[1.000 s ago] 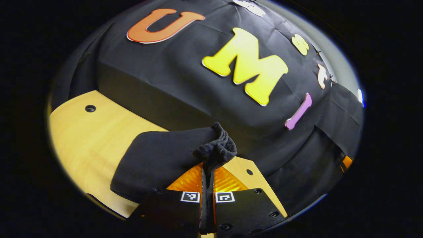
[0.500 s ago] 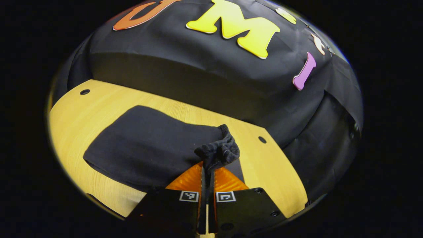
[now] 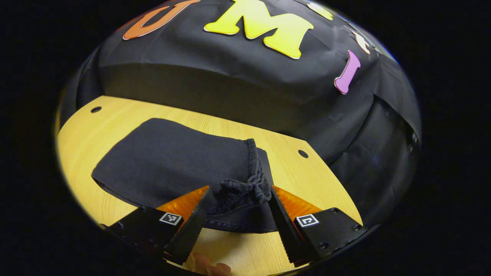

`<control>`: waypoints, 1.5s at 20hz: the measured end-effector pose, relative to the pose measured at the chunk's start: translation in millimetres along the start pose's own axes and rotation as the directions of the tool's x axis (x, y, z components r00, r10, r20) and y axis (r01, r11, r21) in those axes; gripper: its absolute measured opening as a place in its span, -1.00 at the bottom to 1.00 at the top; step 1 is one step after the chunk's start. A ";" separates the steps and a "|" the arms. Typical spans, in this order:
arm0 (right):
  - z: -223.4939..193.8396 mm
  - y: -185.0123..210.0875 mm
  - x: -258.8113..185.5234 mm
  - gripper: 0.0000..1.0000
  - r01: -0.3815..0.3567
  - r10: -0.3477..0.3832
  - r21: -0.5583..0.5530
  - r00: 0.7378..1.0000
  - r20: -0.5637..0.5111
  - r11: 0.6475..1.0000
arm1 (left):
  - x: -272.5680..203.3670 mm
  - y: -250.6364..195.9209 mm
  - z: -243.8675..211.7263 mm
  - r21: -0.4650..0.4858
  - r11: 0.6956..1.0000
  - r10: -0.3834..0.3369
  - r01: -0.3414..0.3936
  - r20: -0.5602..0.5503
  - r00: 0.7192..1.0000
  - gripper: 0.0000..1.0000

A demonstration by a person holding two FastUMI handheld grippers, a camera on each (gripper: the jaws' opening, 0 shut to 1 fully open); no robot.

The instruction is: Grasp the waist and the cuffs of the jeans and fold them to make the two legs overlap; first hold the waist and fold one-third of the jeans toward the cuffs, then hold the cuffs and fold the remaining one-third in the same direction to finish folding.

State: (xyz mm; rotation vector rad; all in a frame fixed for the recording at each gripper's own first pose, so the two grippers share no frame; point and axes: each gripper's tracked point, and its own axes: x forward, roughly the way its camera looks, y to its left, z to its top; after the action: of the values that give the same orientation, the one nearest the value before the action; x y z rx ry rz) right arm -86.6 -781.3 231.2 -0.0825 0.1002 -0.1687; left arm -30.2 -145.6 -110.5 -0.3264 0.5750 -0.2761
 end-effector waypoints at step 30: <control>-78.2 235.8 -25.2 0.87 -0.336 0.333 0.032 0.940 0.078 0.941 | -265.7 10.0 127.3 0.153 0.942 0.158 -0.297 0.578 0.801 0.96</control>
State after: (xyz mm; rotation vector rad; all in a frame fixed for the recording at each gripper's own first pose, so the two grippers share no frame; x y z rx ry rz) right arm -81.1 -551.1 134.7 -0.0260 0.0374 0.1727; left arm -169.9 -16.9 115.0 -0.0889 -0.0098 -0.0016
